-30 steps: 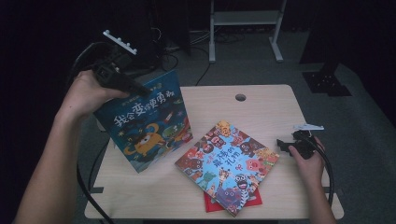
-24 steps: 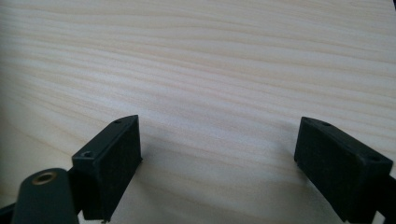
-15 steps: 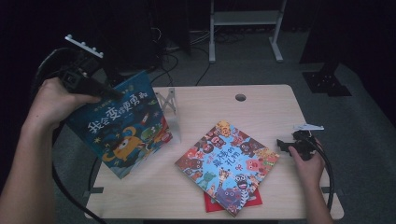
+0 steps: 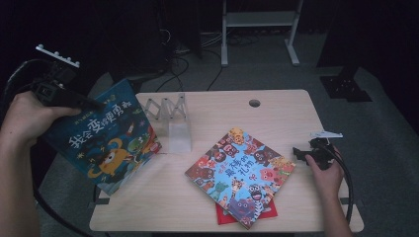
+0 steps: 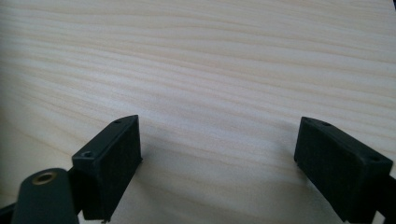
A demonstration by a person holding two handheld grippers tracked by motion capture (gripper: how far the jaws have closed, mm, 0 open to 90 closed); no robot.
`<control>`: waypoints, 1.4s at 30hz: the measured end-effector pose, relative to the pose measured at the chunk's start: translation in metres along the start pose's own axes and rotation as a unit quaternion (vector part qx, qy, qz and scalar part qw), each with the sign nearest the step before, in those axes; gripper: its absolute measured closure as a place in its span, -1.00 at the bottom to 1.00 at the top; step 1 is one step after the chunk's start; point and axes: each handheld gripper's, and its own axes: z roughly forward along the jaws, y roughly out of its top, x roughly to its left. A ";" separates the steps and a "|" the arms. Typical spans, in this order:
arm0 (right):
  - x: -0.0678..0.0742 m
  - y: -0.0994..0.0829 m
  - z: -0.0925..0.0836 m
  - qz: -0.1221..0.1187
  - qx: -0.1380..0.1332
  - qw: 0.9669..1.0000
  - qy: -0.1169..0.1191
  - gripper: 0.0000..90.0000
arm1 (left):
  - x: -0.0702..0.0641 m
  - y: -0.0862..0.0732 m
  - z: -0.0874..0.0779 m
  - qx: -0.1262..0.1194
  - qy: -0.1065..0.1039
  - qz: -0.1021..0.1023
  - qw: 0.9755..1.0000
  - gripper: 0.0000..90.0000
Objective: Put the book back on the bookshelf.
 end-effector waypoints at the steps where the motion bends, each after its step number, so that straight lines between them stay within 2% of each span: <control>1: 0.000 0.000 0.000 0.000 0.000 1.000 0.000 -0.70 | 0.004 -0.004 -0.001 0.001 0.006 -0.009 1.000 0.83; 10: 0.000 0.000 0.000 0.000 0.000 1.000 0.000 -0.70 | 0.019 -0.013 -0.003 0.005 0.019 -0.039 0.999 0.83; 13: 0.000 0.000 0.000 0.000 0.000 1.000 0.000 -0.70 | 0.026 -0.016 -0.002 0.007 0.027 -0.057 0.998 0.83; 23: 0.000 0.000 0.000 0.000 0.000 1.000 0.000 -0.70 | 0.037 -0.019 0.003 0.013 0.054 -0.077 0.995 0.83; 27: 0.000 0.000 0.000 0.000 0.000 1.000 0.000 -0.70 | 0.047 -0.017 0.010 0.015 0.068 -0.104 0.992 0.83; 28: 0.000 0.000 0.000 0.000 0.000 1.000 0.000 -0.70 | 0.047 -0.017 0.010 0.015 0.068 -0.104 0.992 0.83; 29: 0.000 0.000 0.000 0.000 0.000 1.000 0.000 -0.70 | 0.050 -0.016 0.012 0.012 0.074 -0.117 0.990 0.83; 30: 0.000 0.000 0.000 0.000 0.000 1.000 0.000 -0.70 | 0.050 -0.016 0.012 0.012 0.074 -0.117 0.990 0.83; 31: 0.000 0.000 0.000 0.000 0.000 1.000 0.000 -0.70 | 0.053 -0.014 0.013 0.007 0.082 -0.129 0.988 0.83; 32: 0.000 0.000 0.000 0.000 0.000 1.000 0.000 -0.70 | 0.053 -0.014 0.013 0.007 0.082 -0.129 0.988 0.83; 34: 0.000 0.000 0.000 0.000 0.000 1.000 0.000 -0.70 | 0.058 -0.011 0.016 0.000 0.093 -0.150 0.984 0.83; 35: 0.000 0.000 0.000 0.000 0.000 1.000 0.000 -0.70 | 0.058 -0.011 0.016 0.000 0.093 -0.150 0.984 0.83; 37: 0.000 0.000 0.000 0.000 0.000 1.000 0.000 -0.70 | 0.063 -0.007 0.019 -0.005 0.104 -0.162 0.981 0.83; 40: 0.000 0.000 0.000 0.000 0.000 1.000 0.000 -0.70 | 0.065 -0.004 0.022 -0.005 0.109 -0.167 0.980 0.83; 41: 0.000 0.000 0.000 0.000 0.000 1.000 0.000 -0.70 | 0.068 -0.001 0.024 -0.006 0.112 -0.176 0.978 0.83; 42: 0.000 0.000 0.000 0.000 0.000 1.000 0.000 -0.70 | 0.068 -0.001 0.024 -0.006 0.112 -0.176 0.978 0.83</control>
